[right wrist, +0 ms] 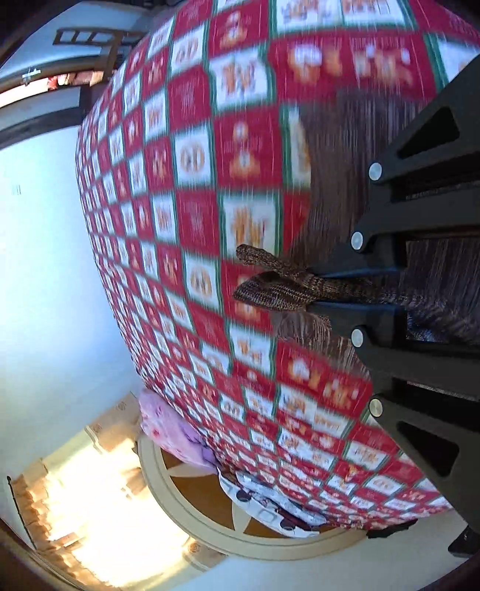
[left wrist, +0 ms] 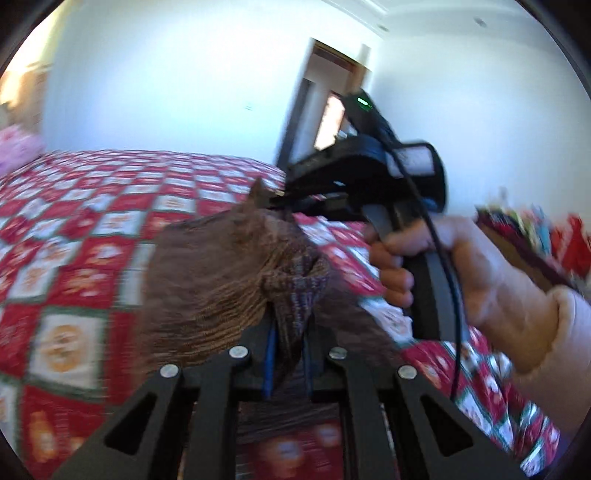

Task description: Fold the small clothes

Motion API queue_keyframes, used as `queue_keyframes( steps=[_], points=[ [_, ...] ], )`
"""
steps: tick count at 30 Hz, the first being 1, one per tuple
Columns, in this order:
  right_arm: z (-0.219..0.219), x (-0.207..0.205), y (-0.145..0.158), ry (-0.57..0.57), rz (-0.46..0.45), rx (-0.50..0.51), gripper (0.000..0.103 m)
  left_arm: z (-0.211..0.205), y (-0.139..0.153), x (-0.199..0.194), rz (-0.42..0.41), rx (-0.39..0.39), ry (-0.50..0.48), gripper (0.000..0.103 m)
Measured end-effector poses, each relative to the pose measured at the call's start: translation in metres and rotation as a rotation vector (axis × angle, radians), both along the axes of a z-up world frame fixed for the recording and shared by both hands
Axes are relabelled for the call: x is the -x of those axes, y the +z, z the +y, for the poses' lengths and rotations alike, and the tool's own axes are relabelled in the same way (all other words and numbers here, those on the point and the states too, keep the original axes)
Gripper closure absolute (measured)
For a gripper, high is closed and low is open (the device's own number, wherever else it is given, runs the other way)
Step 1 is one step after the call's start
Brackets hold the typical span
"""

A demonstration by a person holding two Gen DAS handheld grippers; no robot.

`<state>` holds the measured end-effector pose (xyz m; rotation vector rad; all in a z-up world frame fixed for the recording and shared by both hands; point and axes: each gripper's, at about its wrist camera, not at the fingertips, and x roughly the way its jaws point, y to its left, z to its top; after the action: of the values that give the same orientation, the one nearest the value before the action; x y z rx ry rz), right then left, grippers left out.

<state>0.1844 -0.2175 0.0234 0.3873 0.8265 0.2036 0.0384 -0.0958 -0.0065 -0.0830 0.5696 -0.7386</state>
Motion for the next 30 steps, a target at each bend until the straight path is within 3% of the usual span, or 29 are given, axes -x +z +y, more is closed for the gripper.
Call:
queue_keyframes(
  steps=[8,17,19,20,21,22,23,28,30],
  points=[
    [-0.077,0.027,-0.040,-0.070,0.032,-0.015,0.092,-0.078,-0.018,0.015,0.016,-0.098,-0.166,0.091],
    [-0.100,0.042,-0.078,-0.119,0.052,0.007,0.093,-0.085,-0.030,0.009,0.126,-0.213,-0.166,0.091],
    [-0.100,0.044,-0.077,-0.151,0.058,0.039,0.089,-0.084,-0.025,0.026,0.145,-0.260,-0.141,0.086],
    [-0.098,0.047,-0.074,-0.181,0.072,0.101,0.083,-0.083,-0.022,0.028,0.150,-0.285,-0.122,0.082],
    [-0.098,0.050,-0.072,-0.201,0.087,0.149,0.077,-0.081,-0.019,0.030,0.148,-0.318,-0.087,0.067],
    [-0.096,0.057,-0.066,-0.232,0.100,0.218,0.077,-0.078,-0.015,0.032,0.141,-0.349,-0.043,0.056],
    [-0.095,0.066,-0.059,-0.255,0.089,0.250,0.077,-0.071,-0.010,0.034,0.130,-0.373,0.009,0.037],
    [-0.084,0.123,-0.026,-0.289,-0.035,0.264,0.076,-0.039,0.010,0.046,0.087,-0.409,0.138,0.030],
    [-0.076,0.140,-0.020,-0.271,-0.053,0.240,0.069,-0.029,0.015,0.045,0.077,-0.415,0.184,0.027]
  ],
)
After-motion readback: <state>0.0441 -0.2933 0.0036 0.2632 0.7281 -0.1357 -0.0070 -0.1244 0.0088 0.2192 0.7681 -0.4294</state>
